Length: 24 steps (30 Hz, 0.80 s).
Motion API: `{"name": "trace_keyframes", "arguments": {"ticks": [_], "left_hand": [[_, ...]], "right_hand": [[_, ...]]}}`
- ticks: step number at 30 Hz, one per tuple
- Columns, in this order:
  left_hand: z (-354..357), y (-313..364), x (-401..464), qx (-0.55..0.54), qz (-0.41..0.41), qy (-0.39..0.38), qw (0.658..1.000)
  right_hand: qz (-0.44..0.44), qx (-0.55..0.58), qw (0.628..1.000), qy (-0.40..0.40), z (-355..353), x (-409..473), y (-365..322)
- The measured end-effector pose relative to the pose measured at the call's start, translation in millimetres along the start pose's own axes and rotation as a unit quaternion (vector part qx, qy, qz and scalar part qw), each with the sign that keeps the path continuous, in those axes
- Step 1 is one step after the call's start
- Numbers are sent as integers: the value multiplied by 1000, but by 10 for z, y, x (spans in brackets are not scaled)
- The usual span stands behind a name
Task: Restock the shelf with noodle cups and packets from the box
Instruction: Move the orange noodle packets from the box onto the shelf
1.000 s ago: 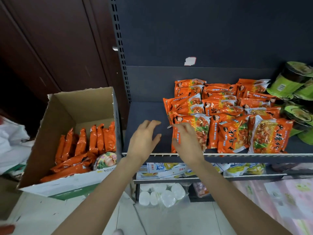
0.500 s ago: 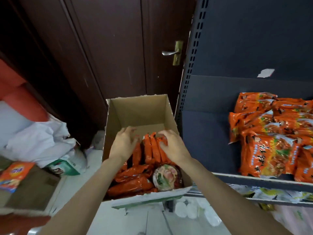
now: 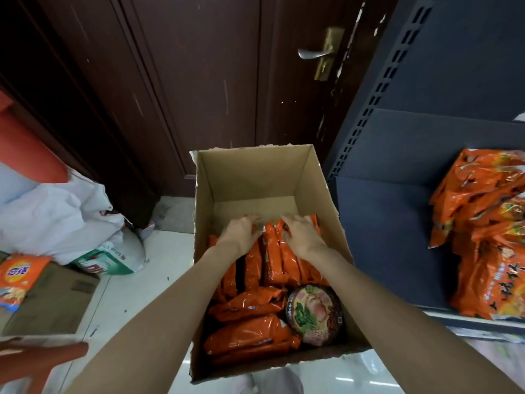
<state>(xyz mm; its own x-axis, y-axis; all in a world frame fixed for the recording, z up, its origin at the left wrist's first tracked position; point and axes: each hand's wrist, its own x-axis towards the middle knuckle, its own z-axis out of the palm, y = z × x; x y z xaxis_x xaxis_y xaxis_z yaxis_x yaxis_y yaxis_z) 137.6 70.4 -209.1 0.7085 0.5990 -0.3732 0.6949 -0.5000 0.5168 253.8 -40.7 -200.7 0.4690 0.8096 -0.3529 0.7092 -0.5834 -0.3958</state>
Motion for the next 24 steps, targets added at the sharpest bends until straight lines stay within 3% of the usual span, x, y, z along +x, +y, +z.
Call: {"name": "trace_keyframes", "arguments": {"ticks": [7,17,24], "left_hand": [[63,82,167,-4,27,-28,999],[-140,113,66,-84,40,81,992],[-658,294,-246,-164,120,220,954]], "right_hand": [[20,-41,999,-20,50,239,53],[-22,136,989,47,-111,179,-25],[-55,213,959,180,-622,-42,-218]]}}
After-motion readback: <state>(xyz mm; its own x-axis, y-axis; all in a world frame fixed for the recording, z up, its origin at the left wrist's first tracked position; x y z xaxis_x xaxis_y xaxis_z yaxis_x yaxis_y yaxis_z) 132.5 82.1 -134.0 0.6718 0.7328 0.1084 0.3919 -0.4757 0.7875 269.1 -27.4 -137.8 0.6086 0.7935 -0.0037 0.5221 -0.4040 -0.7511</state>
